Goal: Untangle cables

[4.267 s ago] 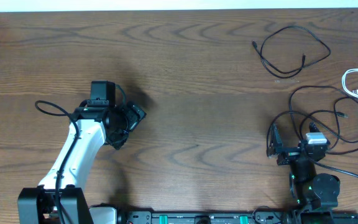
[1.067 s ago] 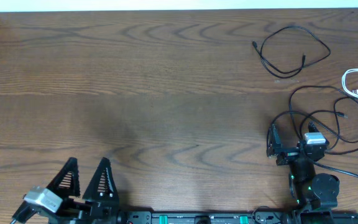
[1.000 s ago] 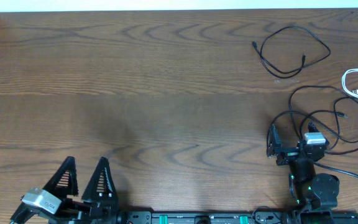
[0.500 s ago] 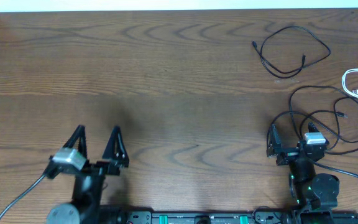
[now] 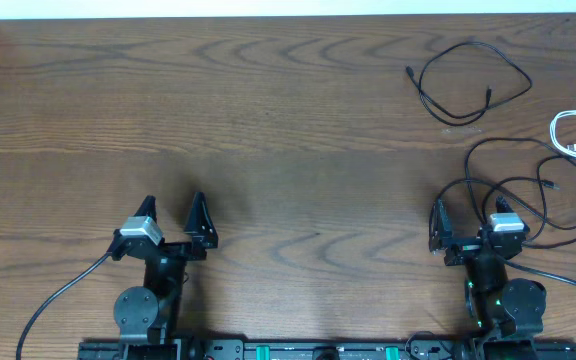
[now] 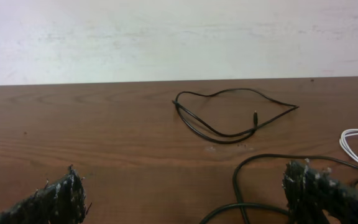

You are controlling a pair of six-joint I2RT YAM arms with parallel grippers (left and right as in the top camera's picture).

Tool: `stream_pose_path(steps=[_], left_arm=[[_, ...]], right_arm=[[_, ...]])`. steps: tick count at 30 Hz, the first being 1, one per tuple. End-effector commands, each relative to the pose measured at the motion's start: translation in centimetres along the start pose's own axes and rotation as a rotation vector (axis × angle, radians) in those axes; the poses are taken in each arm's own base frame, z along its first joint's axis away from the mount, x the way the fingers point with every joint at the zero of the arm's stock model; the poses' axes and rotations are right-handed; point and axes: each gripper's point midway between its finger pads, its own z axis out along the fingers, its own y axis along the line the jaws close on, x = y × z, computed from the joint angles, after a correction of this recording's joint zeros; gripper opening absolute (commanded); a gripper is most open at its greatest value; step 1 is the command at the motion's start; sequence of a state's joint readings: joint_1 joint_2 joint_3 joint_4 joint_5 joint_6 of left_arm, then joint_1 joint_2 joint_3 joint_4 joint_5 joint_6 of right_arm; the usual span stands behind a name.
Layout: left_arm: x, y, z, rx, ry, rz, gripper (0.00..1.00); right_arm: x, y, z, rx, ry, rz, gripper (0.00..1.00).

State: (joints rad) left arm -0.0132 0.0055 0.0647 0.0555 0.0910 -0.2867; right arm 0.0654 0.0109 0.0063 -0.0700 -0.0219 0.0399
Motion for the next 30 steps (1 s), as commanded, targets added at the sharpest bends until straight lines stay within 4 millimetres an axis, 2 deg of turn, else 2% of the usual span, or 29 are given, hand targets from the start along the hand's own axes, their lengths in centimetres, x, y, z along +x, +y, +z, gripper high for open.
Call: stream_pose_path(steps=[1, 6, 15, 23, 30], left_arm=[[-0.7, 0.9, -0.1, -0.055, -0.035, 0.034, 0.94], [0.4, 1.3, -0.1, -0.071, 0.015, 0.100, 0.94], [1.2, 1.6, 0.0, -0.076, 0.033, 0.126, 0.94], [4.0, 2.6, 0.1, -0.096, 0.107, 0.147, 0.94], [4.5, 3.3, 0.1, -0.127, 0.130, 0.149, 0.94]], right_arm=[[0.0, -0.1, 0.0, 0.007, -0.002, -0.015, 0.99], [0.0, -0.1, 0.0, 0.007, -0.002, -0.015, 0.99], [0.0, -0.1, 0.0, 0.007, -0.002, -0.015, 0.99], [0.0, -0.1, 0.0, 0.007, -0.002, -0.015, 0.99], [0.0, -0.1, 0.0, 0.007, -0.002, -0.015, 0.99]])
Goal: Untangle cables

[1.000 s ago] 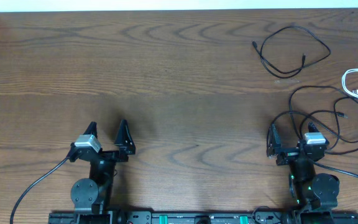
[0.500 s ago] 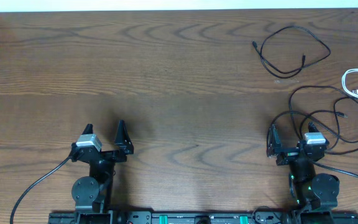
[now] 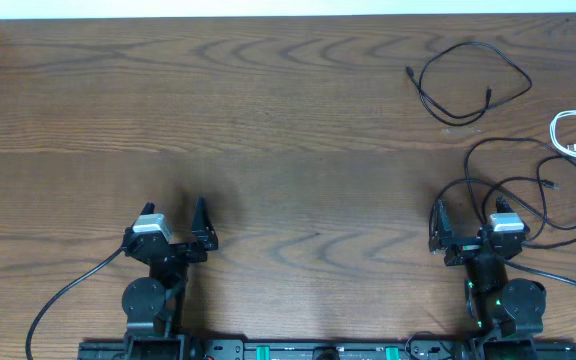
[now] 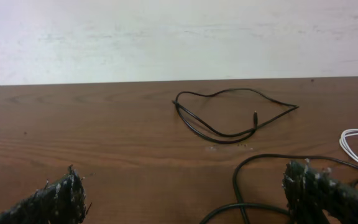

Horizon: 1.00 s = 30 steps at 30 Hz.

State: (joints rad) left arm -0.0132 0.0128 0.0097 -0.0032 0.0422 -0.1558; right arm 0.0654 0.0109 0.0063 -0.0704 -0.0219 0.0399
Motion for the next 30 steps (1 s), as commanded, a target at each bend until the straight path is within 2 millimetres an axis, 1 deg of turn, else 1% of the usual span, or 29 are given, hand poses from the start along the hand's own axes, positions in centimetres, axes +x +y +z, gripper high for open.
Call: stream_pose_path(steps=[1, 3, 30], left_arm=[[1.20, 0.93, 0.07, -0.047, 0.042, 0.019, 0.94], [2.04, 1.12, 0.01, -0.055, 0.077, 0.020, 0.94], [1.97, 1.11, 0.01, -0.054, 0.074, 0.020, 0.94]], right_arm=[[-0.02, -0.08, -0.04, 0.007, -0.003, -0.015, 0.99], [-0.02, -0.08, -0.04, 0.007, -0.003, -0.015, 0.99], [-0.04, -0.22, -0.04, 0.012, -0.003, -0.015, 0.99]])
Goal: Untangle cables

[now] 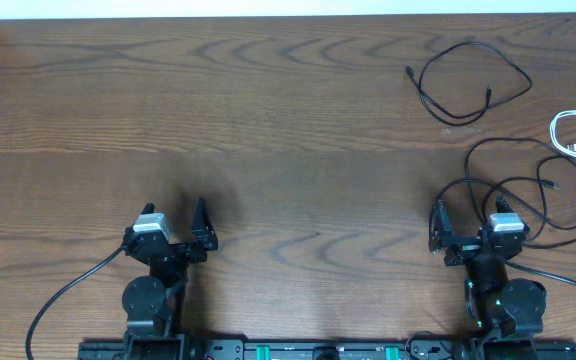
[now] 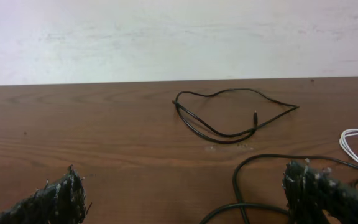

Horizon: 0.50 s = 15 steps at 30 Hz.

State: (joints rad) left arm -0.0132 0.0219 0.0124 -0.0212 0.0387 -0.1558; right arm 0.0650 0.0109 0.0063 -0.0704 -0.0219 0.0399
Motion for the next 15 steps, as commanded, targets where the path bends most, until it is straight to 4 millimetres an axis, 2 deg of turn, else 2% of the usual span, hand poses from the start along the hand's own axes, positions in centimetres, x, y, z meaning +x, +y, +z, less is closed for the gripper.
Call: stream_pose_path(steps=[1, 15], left_arm=[[1.45, 0.93, 0.02, -0.045, 0.050, 0.019, 0.94], [0.99, 0.83, -0.08, -0.041, 0.029, 0.019, 0.94]], right_arm=[[-0.04, -0.20, -0.04, 0.012, -0.003, -0.015, 0.99], [-0.05, -0.18, -0.04, 0.011, -0.003, -0.015, 0.99]])
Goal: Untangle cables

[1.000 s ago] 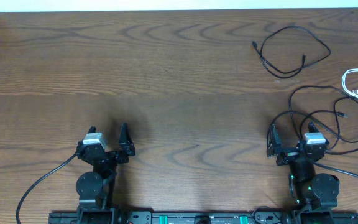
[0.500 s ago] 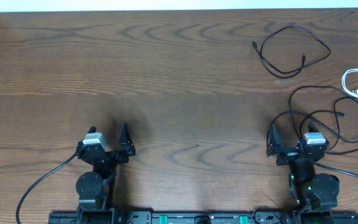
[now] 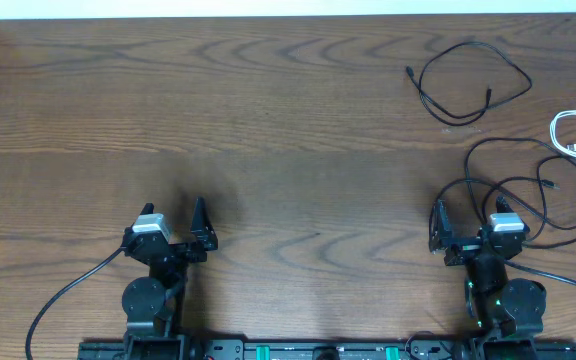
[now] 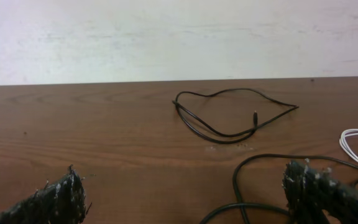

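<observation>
A loose black cable loop [image 3: 468,85] [image 4: 229,115] lies alone at the far right of the table. A small white cable coil sits near the right edge. A larger black cable [image 3: 538,185] [image 4: 253,180] curls in overlapping loops just ahead of my right gripper [image 3: 466,222] [image 4: 188,199]. That gripper is open and low over the table. One strand of this cable runs on the wood close to its right finger [image 4: 319,193], and nothing is held. My left gripper [image 3: 175,218] is open near its base, far from all cables.
The brown wooden table [image 3: 268,120] ends at a pale wall along its far edge. Both arm bases and a rail stand at the near edge, and each arm's own black lead trails beside its base.
At the oldest moment my left gripper stood open, angled a little to the left of its base. One second later it sat squarer and closer over its base, where it has stayed. The right gripper and the three cables have kept their places throughout.
</observation>
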You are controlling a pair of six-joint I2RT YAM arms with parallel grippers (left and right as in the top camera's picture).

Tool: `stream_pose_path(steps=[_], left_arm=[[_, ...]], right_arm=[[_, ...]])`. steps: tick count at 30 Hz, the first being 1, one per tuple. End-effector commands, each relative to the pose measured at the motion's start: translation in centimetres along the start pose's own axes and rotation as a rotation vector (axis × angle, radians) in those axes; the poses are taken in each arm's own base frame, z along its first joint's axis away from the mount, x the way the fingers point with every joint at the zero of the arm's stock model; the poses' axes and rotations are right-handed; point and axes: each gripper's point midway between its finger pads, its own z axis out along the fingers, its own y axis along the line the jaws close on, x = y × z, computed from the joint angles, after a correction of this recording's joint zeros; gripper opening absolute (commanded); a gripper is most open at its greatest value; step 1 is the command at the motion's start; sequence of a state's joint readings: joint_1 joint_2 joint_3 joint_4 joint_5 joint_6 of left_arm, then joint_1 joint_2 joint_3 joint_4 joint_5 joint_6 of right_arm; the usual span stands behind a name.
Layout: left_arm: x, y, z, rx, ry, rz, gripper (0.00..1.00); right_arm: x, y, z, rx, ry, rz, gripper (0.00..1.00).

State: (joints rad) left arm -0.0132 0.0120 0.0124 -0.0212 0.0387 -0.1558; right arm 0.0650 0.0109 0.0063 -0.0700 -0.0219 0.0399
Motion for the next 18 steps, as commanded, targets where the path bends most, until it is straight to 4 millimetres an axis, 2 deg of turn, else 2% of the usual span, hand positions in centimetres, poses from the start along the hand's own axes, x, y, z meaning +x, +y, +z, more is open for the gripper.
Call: stream_pose_path(steps=[1, 18], left_arm=[[1.21, 0.88, -0.03, -0.043, 0.038, 0.019, 0.94], [1.25, 1.05, -0.02, -0.053, 0.040, 0.032, 0.94]], right_arm=[[-0.04, -0.19, -0.04, 0.011, -0.003, -0.015, 0.99], [0.02, 0.69, -0.04, -0.024, -0.001, -0.018, 0.99]])
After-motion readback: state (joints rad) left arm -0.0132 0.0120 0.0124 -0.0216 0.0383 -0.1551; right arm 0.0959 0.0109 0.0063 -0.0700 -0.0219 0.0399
